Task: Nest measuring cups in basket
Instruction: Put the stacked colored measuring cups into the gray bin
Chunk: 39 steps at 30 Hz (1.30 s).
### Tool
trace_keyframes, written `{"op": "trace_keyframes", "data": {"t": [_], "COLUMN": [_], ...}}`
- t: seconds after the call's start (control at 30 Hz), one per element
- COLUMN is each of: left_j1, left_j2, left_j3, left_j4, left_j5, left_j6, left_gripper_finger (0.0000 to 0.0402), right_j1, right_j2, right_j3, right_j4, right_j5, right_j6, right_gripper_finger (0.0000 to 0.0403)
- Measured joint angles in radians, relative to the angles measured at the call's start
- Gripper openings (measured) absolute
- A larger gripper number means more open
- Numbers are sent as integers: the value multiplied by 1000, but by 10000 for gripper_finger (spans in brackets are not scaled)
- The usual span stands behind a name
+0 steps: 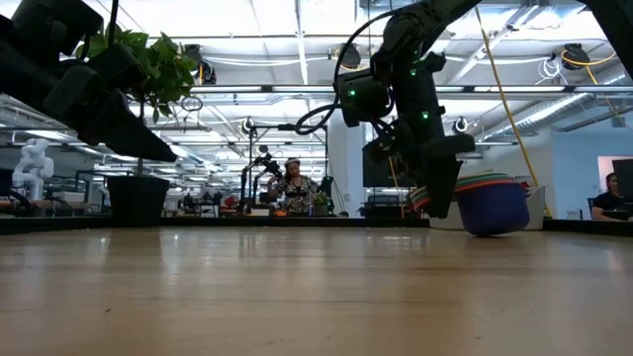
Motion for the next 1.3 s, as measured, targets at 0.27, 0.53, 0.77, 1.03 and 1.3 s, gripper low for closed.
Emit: {"op": "trace_keyframes", "data": {"t": [0.27, 0.53, 0.77, 1.03, 1.3], "left_j1": [0, 0, 0, 0, 0], "left_j2": [0, 0, 0, 0, 0], "left_j3": [0, 0, 0, 0, 0], "left_j4": [0, 1, 3, 8, 12], "left_j5": [0, 0, 0, -6, -7], "left_j6": [-7, -7, -8, -8, -18], "left_gripper_finger": [255, 255, 255, 255, 255], "right_j1": [9, -67, -209, -369, -442], "right_j2": [-38, -185, -286, -308, -304], "right_j3": [59, 72, 72, 72, 72], "right_j4": [-116, -179, -152, -79, -39], "right_j5": [127, 269, 384, 388, 396], "right_j6": [-17, -17, -88, -281, -351], "right_gripper_finger": [118, 115, 109, 17, 17]}}
